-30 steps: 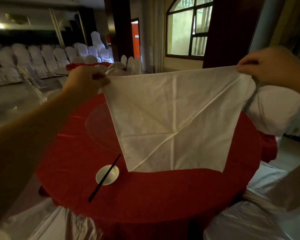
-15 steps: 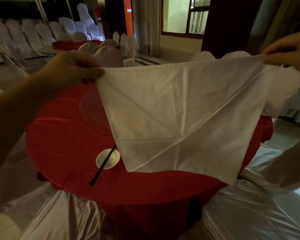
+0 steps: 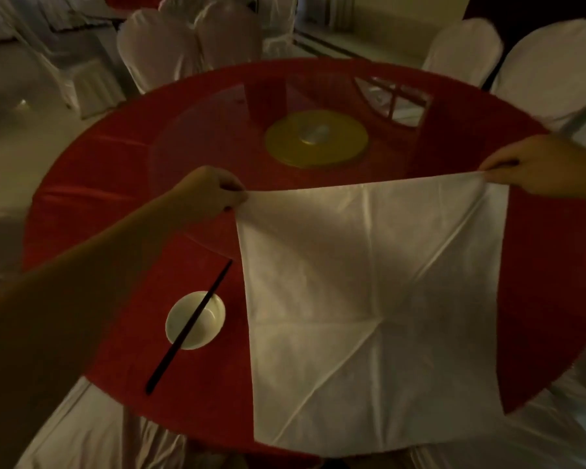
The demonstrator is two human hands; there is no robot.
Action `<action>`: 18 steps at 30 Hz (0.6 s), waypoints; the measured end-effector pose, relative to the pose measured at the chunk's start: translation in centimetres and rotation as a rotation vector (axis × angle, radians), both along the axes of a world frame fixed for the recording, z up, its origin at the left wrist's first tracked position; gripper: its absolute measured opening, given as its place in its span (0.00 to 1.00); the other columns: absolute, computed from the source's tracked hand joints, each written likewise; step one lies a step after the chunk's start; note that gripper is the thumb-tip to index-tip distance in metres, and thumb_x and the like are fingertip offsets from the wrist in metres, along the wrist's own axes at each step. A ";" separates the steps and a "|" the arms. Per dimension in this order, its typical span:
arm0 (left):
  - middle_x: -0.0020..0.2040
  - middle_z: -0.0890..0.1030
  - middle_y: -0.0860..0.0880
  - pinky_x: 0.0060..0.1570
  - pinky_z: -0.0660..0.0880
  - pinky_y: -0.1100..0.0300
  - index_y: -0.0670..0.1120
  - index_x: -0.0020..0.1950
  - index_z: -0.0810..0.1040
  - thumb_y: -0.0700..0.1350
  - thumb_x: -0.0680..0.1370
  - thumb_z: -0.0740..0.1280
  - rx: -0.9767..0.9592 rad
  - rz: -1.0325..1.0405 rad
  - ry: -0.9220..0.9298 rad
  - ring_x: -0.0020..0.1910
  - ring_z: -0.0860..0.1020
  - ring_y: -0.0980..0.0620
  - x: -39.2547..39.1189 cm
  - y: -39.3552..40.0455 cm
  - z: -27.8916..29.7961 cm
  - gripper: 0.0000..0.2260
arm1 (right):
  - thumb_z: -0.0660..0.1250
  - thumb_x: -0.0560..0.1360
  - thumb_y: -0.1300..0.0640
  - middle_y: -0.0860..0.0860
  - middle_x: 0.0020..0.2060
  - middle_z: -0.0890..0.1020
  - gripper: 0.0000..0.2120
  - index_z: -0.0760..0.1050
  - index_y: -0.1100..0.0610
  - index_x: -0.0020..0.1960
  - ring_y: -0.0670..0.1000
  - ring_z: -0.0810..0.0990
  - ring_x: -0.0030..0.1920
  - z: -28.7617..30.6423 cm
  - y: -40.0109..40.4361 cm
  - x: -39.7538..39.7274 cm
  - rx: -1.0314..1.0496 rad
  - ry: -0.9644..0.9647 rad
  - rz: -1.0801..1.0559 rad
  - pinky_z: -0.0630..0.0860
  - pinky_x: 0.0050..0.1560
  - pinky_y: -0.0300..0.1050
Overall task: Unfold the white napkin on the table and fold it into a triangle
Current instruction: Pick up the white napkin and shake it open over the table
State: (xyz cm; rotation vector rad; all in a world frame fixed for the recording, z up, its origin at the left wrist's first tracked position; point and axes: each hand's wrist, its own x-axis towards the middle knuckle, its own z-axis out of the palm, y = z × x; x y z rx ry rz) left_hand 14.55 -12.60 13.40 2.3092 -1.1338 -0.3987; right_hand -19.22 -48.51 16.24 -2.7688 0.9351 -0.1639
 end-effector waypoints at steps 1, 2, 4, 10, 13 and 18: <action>0.39 0.81 0.52 0.35 0.71 0.63 0.48 0.48 0.83 0.45 0.75 0.69 0.030 0.034 0.008 0.36 0.78 0.57 1.1 -1.4 -1.9 0.04 | 0.71 0.74 0.55 0.54 0.47 0.84 0.07 0.83 0.53 0.51 0.53 0.80 0.44 -1.8 -1.3 1.6 0.009 0.028 0.002 0.71 0.47 0.47; 0.40 0.81 0.51 0.36 0.71 0.61 0.48 0.48 0.83 0.45 0.76 0.69 0.063 0.070 0.018 0.37 0.78 0.56 2.1 -2.8 -3.9 0.04 | 0.71 0.74 0.56 0.55 0.48 0.84 0.07 0.83 0.55 0.51 0.53 0.80 0.44 -3.8 -2.6 3.1 0.017 0.057 0.010 0.70 0.46 0.46; 0.43 0.81 0.50 0.38 0.70 0.60 0.48 0.48 0.83 0.46 0.76 0.68 0.112 0.137 0.034 0.39 0.77 0.54 3.7 -5.0 -7.4 0.05 | 0.70 0.74 0.57 0.57 0.48 0.84 0.08 0.83 0.57 0.52 0.53 0.78 0.43 -7.1 -4.6 5.9 0.036 0.098 0.031 0.68 0.45 0.45; 0.44 0.80 0.49 0.35 0.69 0.60 0.46 0.50 0.83 0.47 0.76 0.67 0.205 0.306 0.041 0.38 0.75 0.53 7.1 -9.8 -15.6 0.08 | 0.67 0.76 0.56 0.60 0.52 0.83 0.11 0.81 0.59 0.55 0.60 0.80 0.50 -15.1 -8.3 13.0 0.081 0.180 0.046 0.72 0.51 0.49; 0.48 0.81 0.47 0.36 0.70 0.60 0.45 0.53 0.82 0.46 0.77 0.66 0.248 0.321 0.025 0.38 0.76 0.54 7.9 -10.9 -17.8 0.09 | 0.65 0.77 0.56 0.61 0.56 0.80 0.13 0.79 0.59 0.59 0.63 0.77 0.56 -17.6 -8.8 15.2 0.039 0.209 -0.008 0.72 0.57 0.55; 0.66 0.72 0.40 0.58 0.73 0.47 0.47 0.68 0.71 0.45 0.77 0.62 0.254 0.436 -0.157 0.62 0.71 0.41 7.6 -11.4 -18.7 0.18 | 0.63 0.78 0.56 0.64 0.60 0.77 0.17 0.73 0.61 0.65 0.65 0.75 0.59 -19.3 -7.9 16.4 -0.080 0.074 -0.131 0.72 0.57 0.59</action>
